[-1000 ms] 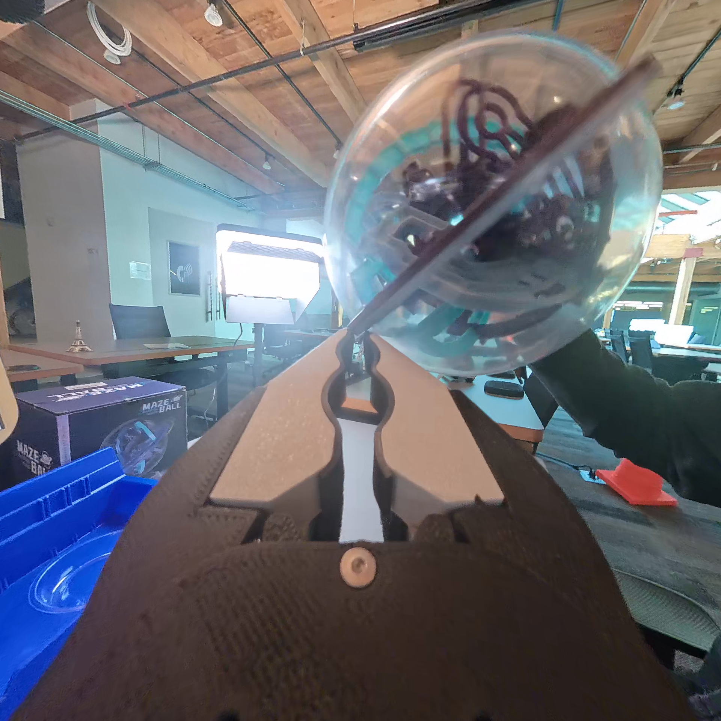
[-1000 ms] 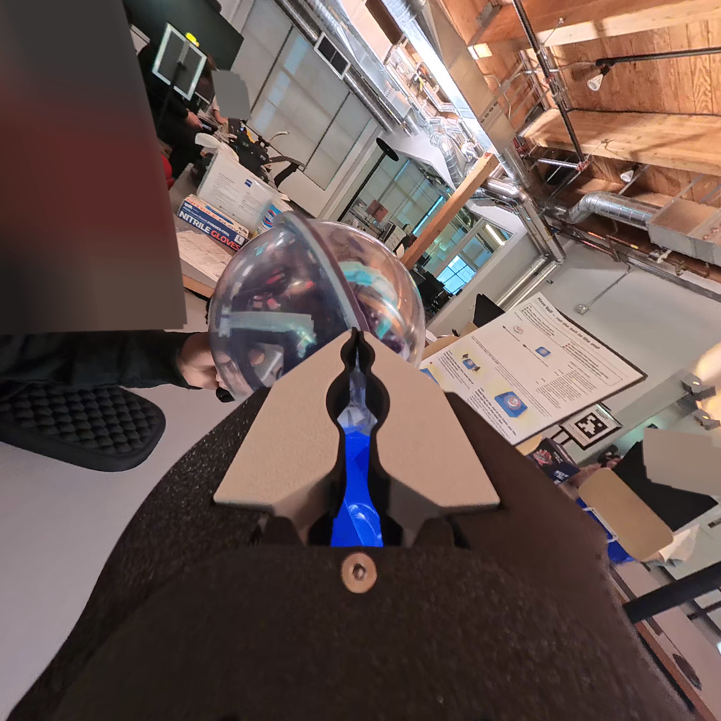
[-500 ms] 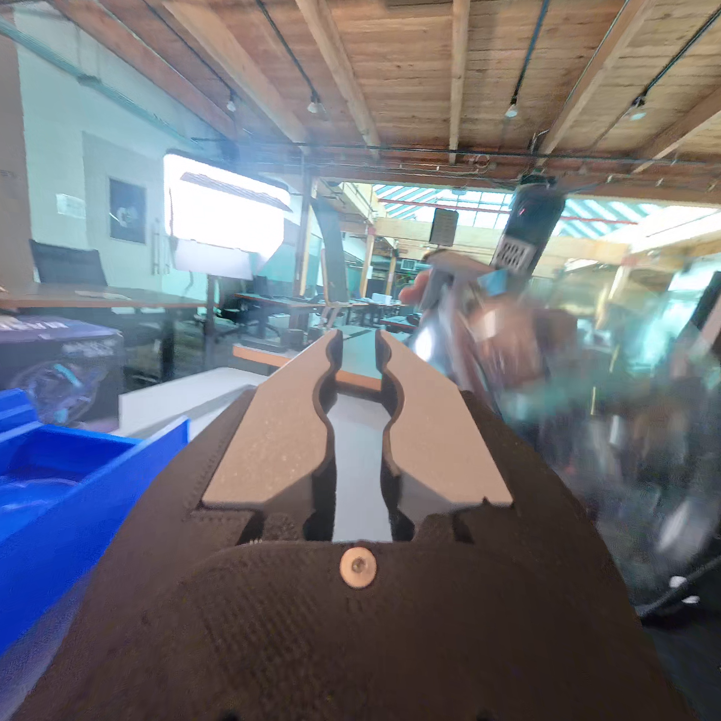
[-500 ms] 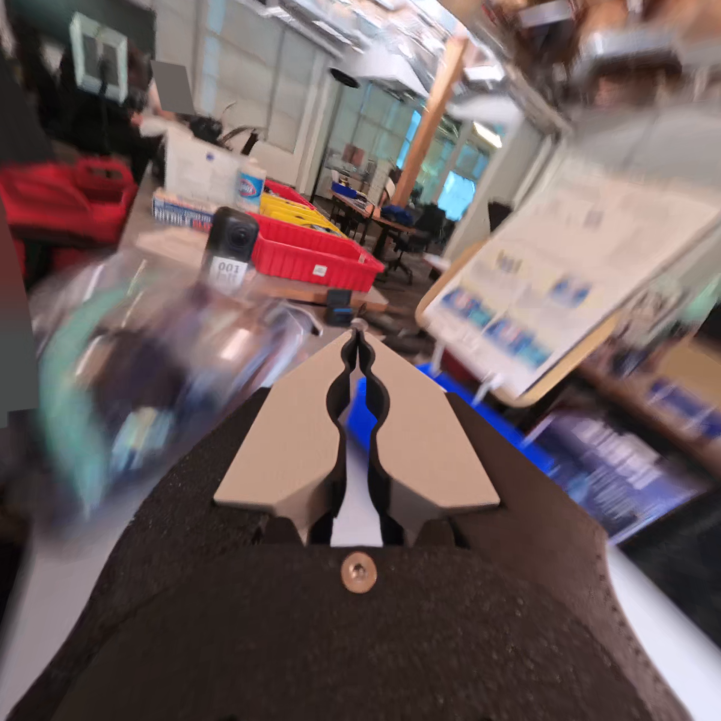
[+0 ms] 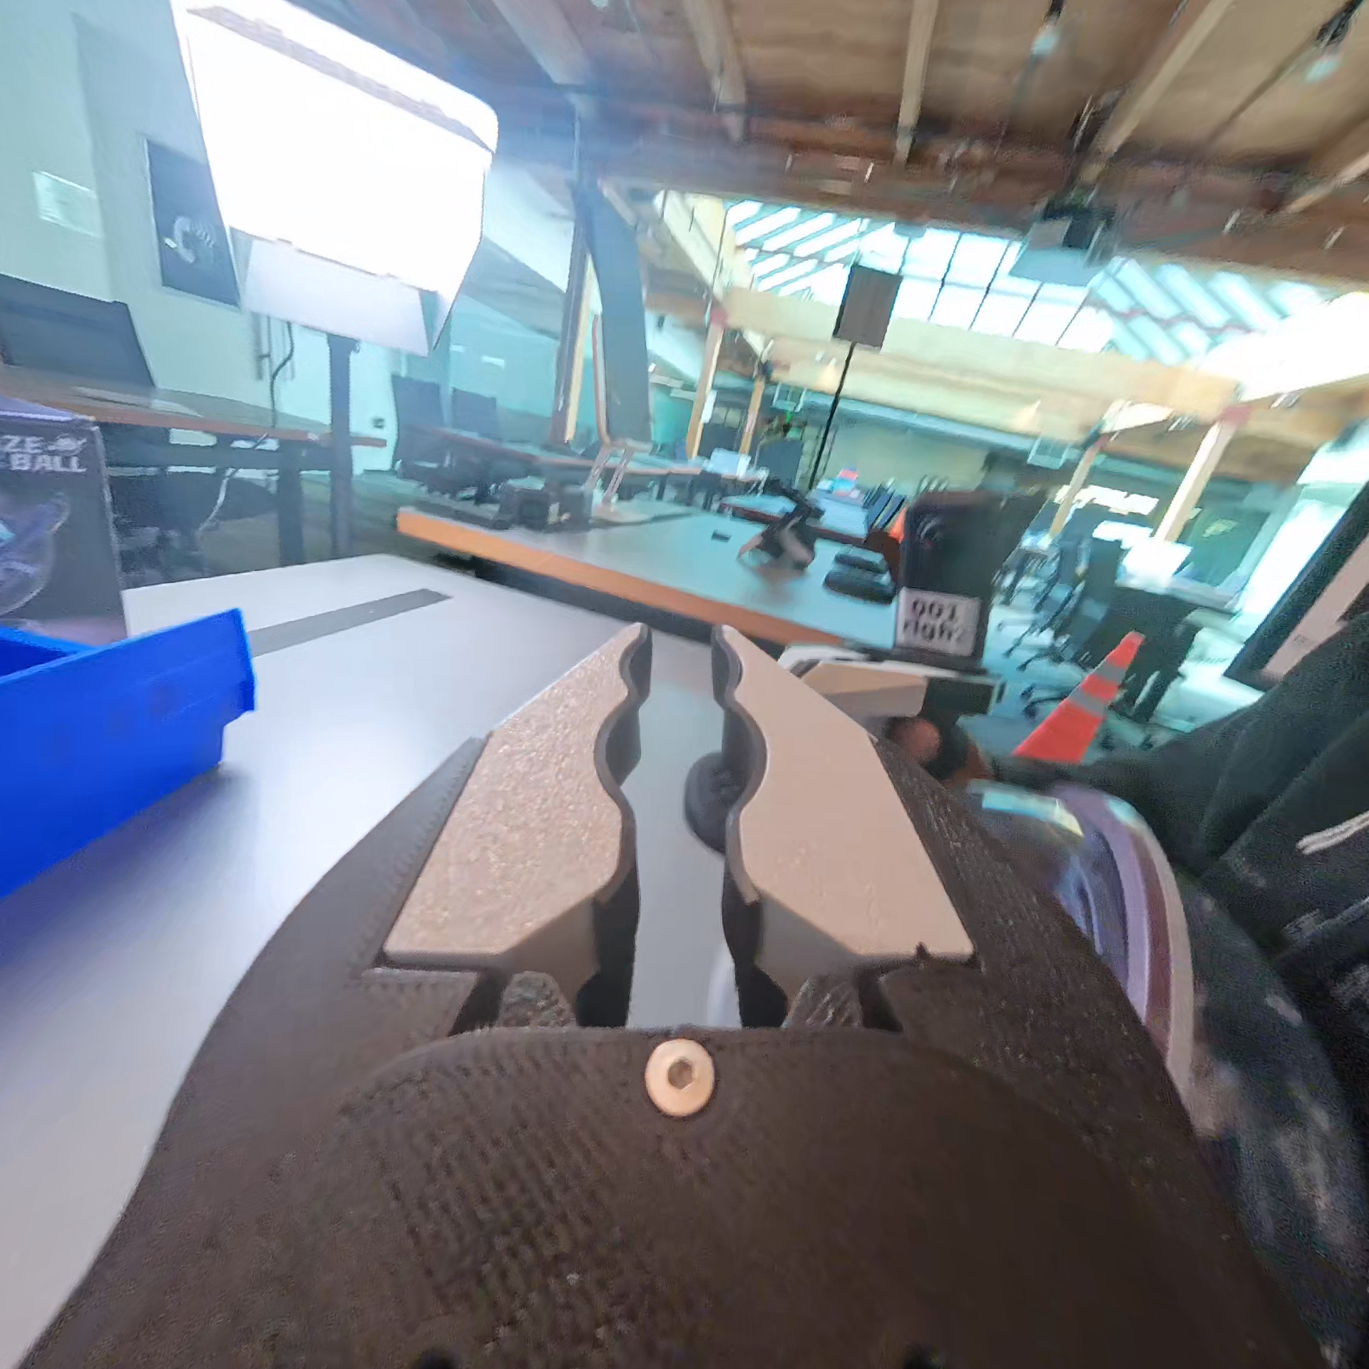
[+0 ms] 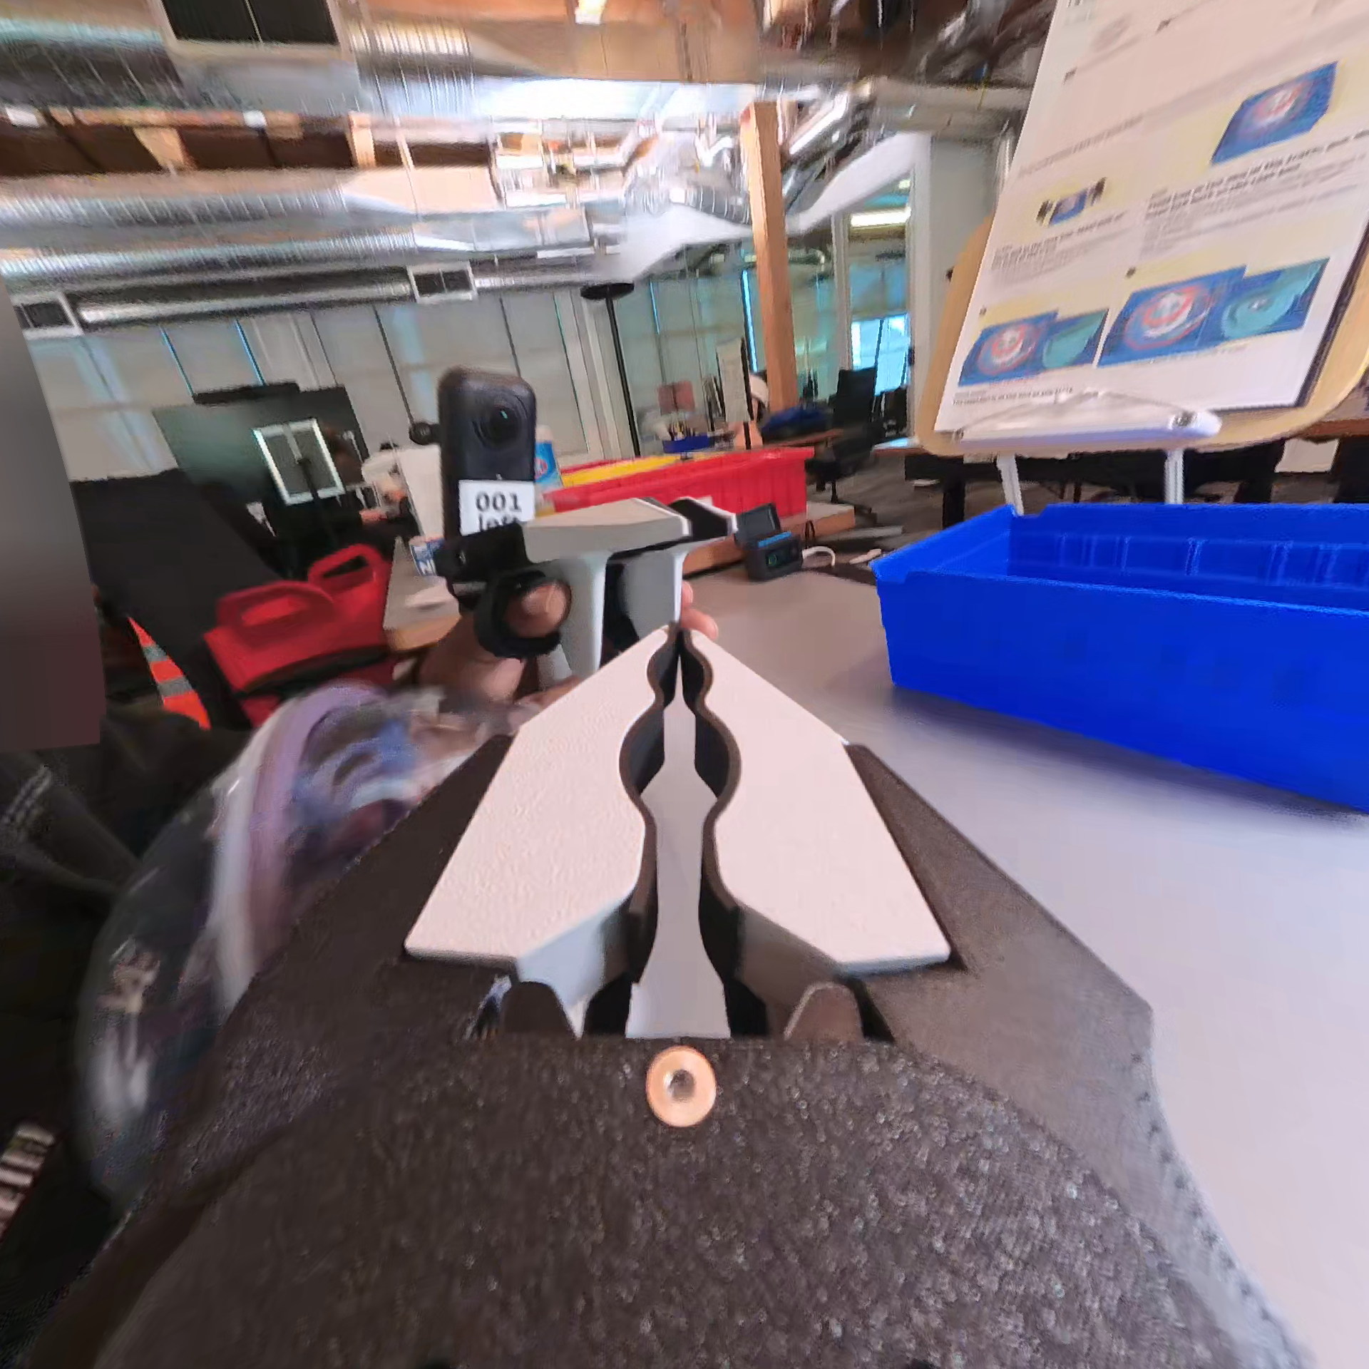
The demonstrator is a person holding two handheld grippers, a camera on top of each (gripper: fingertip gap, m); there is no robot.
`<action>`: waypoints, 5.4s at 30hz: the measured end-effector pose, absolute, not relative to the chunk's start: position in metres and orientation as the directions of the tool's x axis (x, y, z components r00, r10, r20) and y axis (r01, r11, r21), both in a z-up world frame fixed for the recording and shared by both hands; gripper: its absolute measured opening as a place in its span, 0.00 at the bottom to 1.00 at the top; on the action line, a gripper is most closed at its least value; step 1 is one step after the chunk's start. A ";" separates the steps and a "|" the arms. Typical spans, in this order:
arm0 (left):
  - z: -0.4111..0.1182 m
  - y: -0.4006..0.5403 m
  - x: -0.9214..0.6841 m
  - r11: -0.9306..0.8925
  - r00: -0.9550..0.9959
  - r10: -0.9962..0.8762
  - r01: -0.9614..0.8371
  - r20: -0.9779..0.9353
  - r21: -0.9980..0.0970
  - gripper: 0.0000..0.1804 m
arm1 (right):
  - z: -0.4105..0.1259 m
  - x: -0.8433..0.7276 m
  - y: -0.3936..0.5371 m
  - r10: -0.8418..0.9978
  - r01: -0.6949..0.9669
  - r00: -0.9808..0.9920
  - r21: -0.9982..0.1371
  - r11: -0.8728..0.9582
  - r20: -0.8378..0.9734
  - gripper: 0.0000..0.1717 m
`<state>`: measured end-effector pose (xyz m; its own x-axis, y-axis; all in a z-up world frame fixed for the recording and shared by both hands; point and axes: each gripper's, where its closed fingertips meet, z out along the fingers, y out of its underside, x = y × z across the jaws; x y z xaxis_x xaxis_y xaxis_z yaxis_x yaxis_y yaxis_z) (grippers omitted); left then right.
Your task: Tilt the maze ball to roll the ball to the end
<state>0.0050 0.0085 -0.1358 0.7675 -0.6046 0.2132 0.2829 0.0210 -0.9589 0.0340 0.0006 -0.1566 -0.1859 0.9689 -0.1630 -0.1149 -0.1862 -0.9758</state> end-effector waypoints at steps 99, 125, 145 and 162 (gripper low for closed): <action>-0.238 0.065 -0.050 -0.237 0.812 -0.528 0.143 0.251 -0.961 0.78 | -0.227 0.001 0.097 0.925 0.054 -0.380 -0.998 0.041 0.017 0.60; -0.217 0.044 -0.087 -0.124 0.798 -0.569 0.155 0.198 -0.980 0.71 | -0.234 0.003 0.077 0.891 0.060 -0.441 -0.988 0.144 0.104 0.61; -0.224 0.035 -0.085 -0.120 0.794 -0.599 0.040 0.104 -0.992 0.71 | -0.224 0.017 0.057 0.830 -0.038 -0.511 -0.971 0.237 0.222 0.31; -0.219 0.024 -0.068 -0.038 0.754 -0.656 -0.061 -0.021 -0.997 0.72 | -0.217 0.040 0.045 0.738 0.003 -0.669 -0.994 0.112 0.081 0.25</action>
<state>-0.0684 0.0236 -0.2191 0.7544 -0.6561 -0.0212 -0.0609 -0.0378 -0.9974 0.0397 0.0446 -0.2173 -0.6693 0.7385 0.0814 0.0032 0.1125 -0.9937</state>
